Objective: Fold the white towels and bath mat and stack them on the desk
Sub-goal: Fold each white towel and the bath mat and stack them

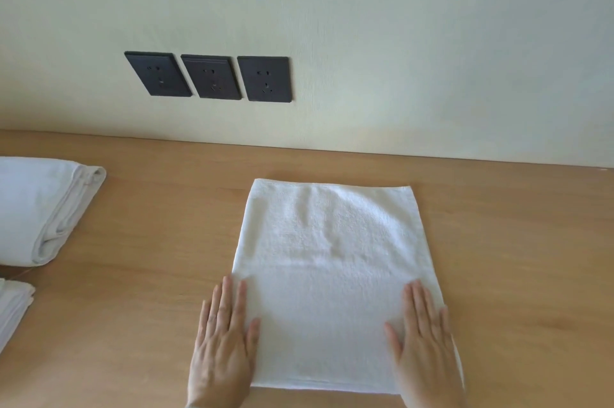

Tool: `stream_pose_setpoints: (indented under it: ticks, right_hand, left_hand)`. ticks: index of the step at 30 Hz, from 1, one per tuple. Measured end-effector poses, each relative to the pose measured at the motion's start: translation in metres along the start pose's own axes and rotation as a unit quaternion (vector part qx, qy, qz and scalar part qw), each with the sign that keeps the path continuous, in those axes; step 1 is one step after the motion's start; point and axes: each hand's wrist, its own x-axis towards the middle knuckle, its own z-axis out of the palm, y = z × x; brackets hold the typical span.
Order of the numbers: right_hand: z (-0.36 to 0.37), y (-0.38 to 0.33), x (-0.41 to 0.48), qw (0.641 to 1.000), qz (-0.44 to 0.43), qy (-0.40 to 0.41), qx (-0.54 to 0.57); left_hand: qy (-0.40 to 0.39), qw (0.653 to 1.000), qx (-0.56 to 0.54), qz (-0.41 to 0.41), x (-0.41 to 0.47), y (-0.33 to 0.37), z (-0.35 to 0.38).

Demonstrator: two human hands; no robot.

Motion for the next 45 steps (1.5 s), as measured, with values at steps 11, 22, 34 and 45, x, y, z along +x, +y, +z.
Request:
stream_pose_setpoints:
  ticks: [11, 22, 34, 45]
  right_hand:
    - [0.001, -0.106, 0.101, 0.973, -0.229, 0.015, 0.032]
    - [-0.021, -0.008, 0.140, 0.993, 0.017, 0.120, -0.001]
    - [-0.006, -0.029, 0.204, 0.993, -0.108, 0.038, -0.031]
    - [-0.024, -0.007, 0.211, 0.998, -0.031, 0.033, -0.041]
  left_hand:
    - [0.024, 0.991, -0.018, 0.128, 0.096, 0.069, 0.006]
    - [0.092, 0.996, -0.016, 0.013, 0.118, 0.026, -0.004]
    - [0.028, 0.995, 0.049, 0.086, 0.192, 0.026, 0.002]
    - [0.034, 0.996, 0.038, 0.072, 0.198, 0.035, -0.009]
